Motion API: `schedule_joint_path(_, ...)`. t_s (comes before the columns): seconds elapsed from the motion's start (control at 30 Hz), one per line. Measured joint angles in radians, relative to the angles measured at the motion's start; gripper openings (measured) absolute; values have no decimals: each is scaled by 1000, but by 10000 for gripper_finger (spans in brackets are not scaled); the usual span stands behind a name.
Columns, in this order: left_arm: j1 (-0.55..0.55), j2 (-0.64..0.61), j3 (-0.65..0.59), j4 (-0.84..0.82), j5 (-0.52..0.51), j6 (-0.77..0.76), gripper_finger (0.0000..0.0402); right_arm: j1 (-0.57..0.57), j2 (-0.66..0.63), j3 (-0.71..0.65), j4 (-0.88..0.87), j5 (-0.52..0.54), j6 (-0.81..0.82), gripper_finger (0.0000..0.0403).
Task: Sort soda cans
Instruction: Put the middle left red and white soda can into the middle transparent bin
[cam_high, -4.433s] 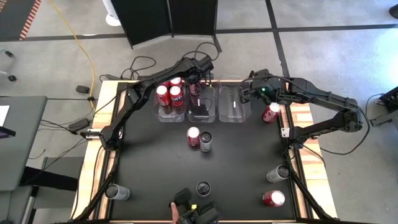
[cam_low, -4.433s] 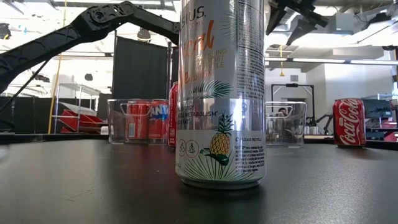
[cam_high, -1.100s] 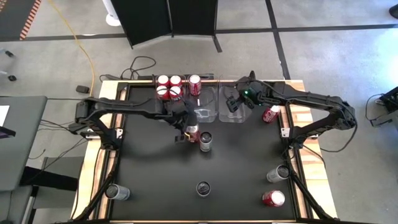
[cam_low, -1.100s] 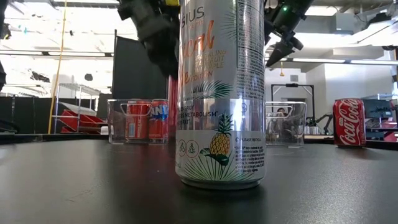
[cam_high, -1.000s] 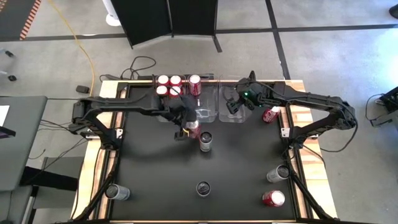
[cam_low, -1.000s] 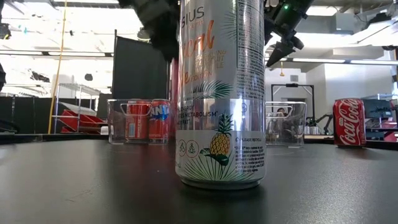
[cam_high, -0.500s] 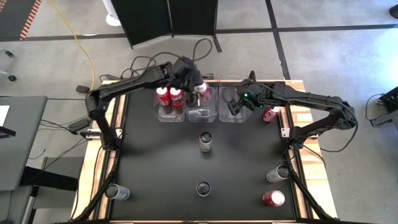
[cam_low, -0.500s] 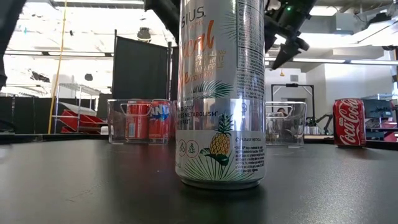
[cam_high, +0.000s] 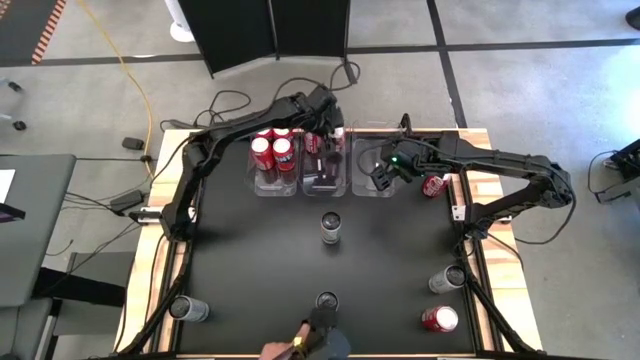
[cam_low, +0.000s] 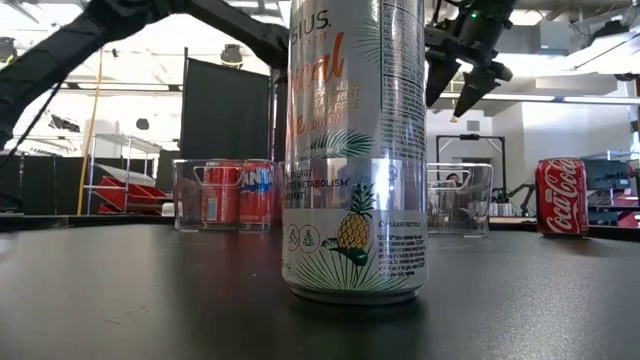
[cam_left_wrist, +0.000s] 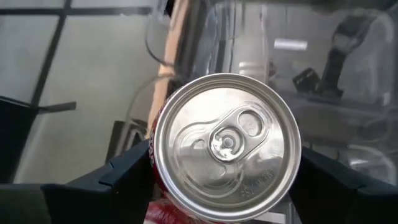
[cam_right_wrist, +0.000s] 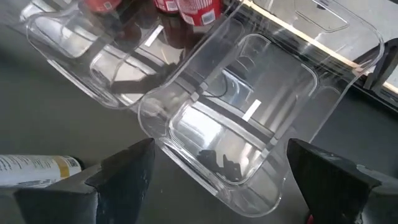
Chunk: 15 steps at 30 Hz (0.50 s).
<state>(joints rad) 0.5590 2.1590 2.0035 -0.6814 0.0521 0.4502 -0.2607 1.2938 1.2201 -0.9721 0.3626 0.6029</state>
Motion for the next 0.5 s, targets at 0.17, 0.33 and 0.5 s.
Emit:
schedule_joint_path(0.17, 10, 59, 28, -13, -5, 34, 295, -2, 0, 0, -16, 0, 2, 379)
schedule_joint_path(0.33, 16, 70, 16, -9, -14, 58, 295, -2, 0, 0, -16, 0, 2, 379)
schedule_joint_path(0.5, 31, 70, 15, 6, -24, 32, 299, -9, 0, 0, -15, 1, 2, 379)
